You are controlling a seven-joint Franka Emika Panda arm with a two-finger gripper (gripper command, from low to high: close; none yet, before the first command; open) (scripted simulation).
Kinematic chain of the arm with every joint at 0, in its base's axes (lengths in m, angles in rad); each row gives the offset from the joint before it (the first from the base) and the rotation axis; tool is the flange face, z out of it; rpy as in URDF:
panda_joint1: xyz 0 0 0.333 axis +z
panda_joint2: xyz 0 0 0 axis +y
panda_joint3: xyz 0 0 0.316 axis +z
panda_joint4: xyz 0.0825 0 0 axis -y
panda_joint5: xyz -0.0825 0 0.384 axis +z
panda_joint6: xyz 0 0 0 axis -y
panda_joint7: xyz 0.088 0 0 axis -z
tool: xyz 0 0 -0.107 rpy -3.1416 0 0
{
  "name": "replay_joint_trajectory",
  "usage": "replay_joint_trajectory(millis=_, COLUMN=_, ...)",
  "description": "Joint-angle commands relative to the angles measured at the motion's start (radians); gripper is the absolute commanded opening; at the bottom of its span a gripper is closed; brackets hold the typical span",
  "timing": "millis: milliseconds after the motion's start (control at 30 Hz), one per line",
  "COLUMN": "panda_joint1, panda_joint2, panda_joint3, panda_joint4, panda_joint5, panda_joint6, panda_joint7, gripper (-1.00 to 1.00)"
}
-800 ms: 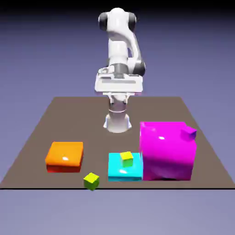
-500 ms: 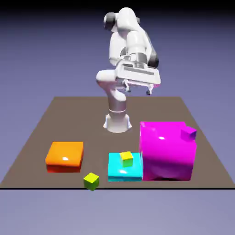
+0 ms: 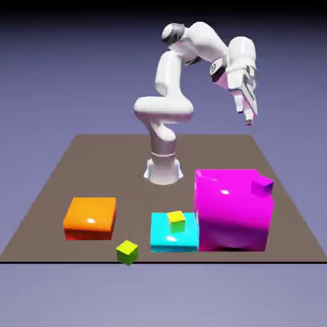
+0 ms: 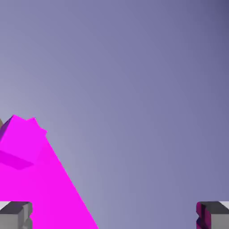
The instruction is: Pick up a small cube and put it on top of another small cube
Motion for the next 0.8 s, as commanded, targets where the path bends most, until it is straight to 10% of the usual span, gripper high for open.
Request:
replay_joint_trajectory(millis=0, panda_joint1=-0.008, panda_joint2=-0.014, panda_joint3=0.036, panda_joint4=0.008, panda_joint5=0.009, panda_joint6=-0.018, panda_joint7=-0.022, gripper=0.00)
replay_joint_trajectory(millis=767, panda_joint1=-0.186, panda_joint2=-0.335, panda_joint3=0.870, panda_joint4=0.184, panda_joint5=0.213, panda_joint6=-0.429, panda_joint7=-0.530, gripper=0.00)
